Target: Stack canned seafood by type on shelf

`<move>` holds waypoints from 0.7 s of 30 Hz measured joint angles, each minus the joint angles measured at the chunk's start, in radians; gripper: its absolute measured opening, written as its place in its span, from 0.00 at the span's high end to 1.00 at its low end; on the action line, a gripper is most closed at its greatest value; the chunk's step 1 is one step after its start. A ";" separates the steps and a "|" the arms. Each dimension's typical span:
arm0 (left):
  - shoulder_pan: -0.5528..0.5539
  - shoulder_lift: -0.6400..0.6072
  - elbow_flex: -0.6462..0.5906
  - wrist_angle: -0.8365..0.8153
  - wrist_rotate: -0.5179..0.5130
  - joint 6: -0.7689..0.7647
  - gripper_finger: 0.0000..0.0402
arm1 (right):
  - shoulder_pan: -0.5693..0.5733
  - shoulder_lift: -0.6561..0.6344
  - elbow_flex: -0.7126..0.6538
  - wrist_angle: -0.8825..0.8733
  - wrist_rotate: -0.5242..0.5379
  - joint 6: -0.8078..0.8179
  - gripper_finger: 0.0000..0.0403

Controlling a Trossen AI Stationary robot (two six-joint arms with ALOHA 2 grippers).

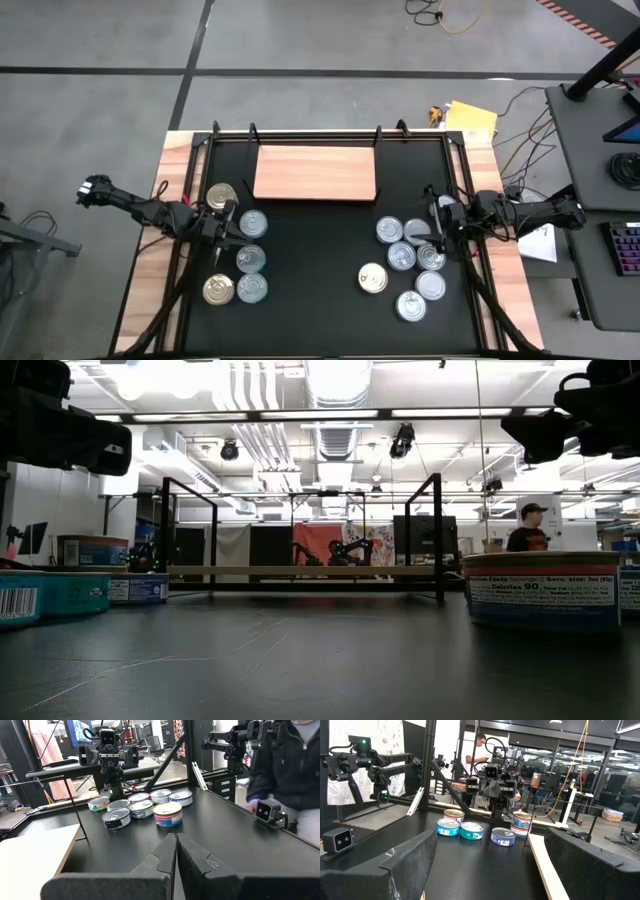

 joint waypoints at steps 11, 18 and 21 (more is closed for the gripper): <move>0.000 0.000 0.000 0.000 0.000 0.000 1.00 | 0.000 0.000 0.000 0.000 0.000 0.000 0.11; 0.000 0.000 0.000 0.000 0.000 0.000 1.00 | 0.000 0.000 0.000 0.000 0.000 0.000 0.11; 0.000 0.001 0.000 0.028 -0.005 0.009 1.00 | 0.000 0.000 0.000 0.000 0.000 0.000 0.11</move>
